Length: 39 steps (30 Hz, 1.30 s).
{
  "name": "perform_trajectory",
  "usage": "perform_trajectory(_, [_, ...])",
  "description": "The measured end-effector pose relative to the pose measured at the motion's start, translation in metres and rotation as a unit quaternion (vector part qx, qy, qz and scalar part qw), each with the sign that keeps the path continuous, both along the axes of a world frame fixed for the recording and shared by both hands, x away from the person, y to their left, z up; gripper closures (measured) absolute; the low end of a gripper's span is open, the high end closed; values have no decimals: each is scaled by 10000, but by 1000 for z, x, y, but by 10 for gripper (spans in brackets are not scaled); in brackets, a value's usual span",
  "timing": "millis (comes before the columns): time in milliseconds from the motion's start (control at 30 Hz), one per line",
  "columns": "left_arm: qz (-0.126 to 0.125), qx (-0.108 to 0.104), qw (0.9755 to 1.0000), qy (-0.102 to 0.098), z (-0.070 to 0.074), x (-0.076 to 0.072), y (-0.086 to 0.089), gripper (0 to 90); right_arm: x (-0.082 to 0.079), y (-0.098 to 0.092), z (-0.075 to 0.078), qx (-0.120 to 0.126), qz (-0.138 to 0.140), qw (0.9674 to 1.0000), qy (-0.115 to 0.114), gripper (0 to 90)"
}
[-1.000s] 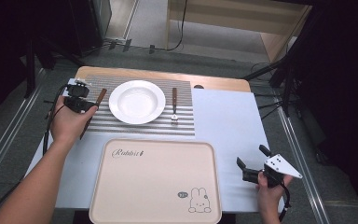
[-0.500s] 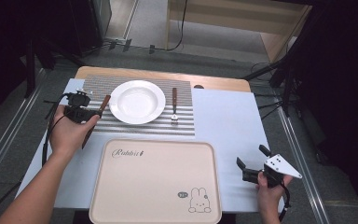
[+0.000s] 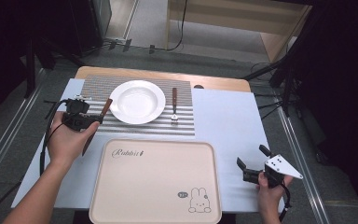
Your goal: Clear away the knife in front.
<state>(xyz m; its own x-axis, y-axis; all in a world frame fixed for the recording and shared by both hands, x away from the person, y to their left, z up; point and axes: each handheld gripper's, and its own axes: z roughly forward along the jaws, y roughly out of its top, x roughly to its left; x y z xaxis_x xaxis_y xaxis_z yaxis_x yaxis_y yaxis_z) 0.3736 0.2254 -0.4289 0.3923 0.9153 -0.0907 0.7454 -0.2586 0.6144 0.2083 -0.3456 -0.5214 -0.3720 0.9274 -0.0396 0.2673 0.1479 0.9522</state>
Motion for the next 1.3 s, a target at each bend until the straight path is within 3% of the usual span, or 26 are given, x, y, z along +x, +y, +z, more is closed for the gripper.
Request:
perform_trajectory(433, [-205, -33, 9998, 17, -2, -24, -10, 766, 0, 0, 0, 5, 17, 10000, -16, 0])
perform_trajectory(500, [-219, 60, 9997, -28, -4, -31, -13, 765, 0, 0, 0, 8, 21, 10000, -2, 0])
perform_trajectory(1300, [-428, -308, 9985, 132, -8, -71, -19, 766, 0, 1, 0, -10, 10, 10000, 27, 0])
